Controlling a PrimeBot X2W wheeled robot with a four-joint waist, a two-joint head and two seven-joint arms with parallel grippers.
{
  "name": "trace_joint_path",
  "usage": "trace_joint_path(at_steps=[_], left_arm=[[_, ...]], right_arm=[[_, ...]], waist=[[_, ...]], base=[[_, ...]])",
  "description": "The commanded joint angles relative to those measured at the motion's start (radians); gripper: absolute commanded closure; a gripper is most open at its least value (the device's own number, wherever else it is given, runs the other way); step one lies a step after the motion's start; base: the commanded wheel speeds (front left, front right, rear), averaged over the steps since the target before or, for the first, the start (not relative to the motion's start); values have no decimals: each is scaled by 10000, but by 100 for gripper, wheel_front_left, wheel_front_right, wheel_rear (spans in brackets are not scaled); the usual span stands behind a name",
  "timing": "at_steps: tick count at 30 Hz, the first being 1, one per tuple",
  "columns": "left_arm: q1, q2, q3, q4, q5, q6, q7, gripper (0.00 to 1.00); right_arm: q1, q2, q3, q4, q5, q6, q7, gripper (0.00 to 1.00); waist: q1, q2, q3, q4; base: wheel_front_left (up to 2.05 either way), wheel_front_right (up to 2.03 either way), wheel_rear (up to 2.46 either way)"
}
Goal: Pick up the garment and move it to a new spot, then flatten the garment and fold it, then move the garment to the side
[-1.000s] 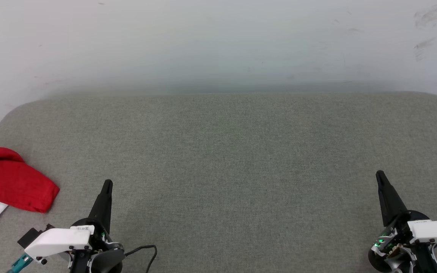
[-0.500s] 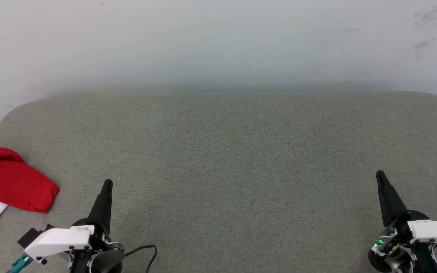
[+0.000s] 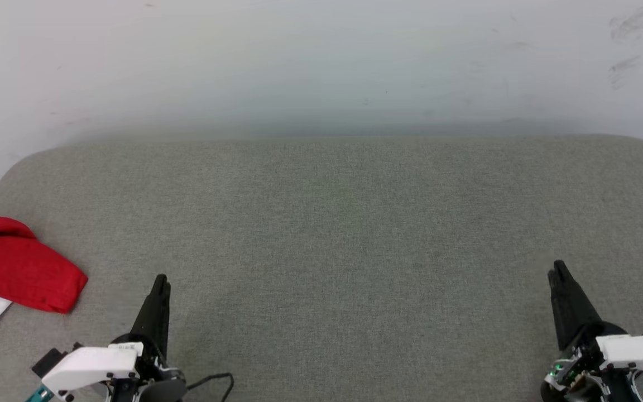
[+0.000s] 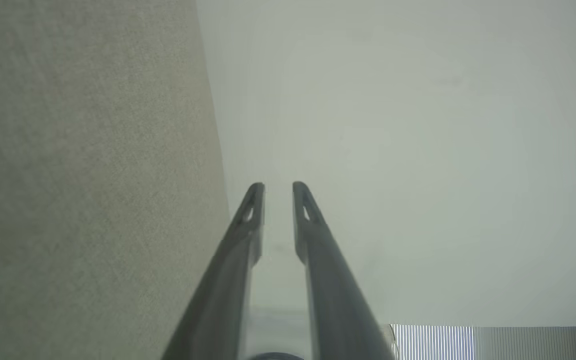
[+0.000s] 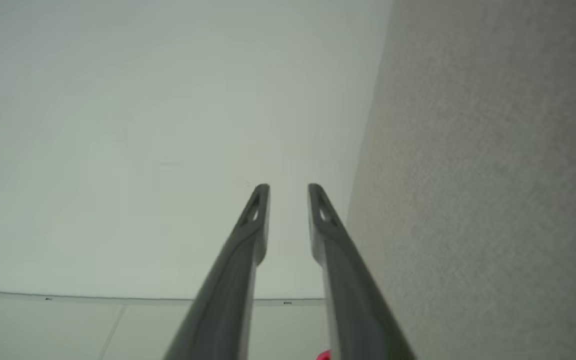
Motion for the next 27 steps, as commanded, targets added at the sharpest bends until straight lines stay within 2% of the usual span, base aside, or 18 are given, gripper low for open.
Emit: trace_joint_path(at_steps=[1,10,16,27], left_arm=[[65,-11,-10,72,1,0,-6,0],[364,-39,-266,49,55,0,-370,0],[461,-34,-302,22,463,0,-658,0],[507,-23,345,-82,2147,4,-1135,0]], right_arm=[[63,2,1,74,-4,0,-4,0],[393,4,152,83,-339,0,-370,0],[468,5,171,-7,-843,0,-658,0],[503,5,-75,-282,-3087,0,-1138,0]], waist=[[0,0,1,0],[0,0,10,-3],[0,0,11,-5],[0,0,29,7]], base=[[0,0,0],[0,0,0],[0,0,0],[0,0,0]])
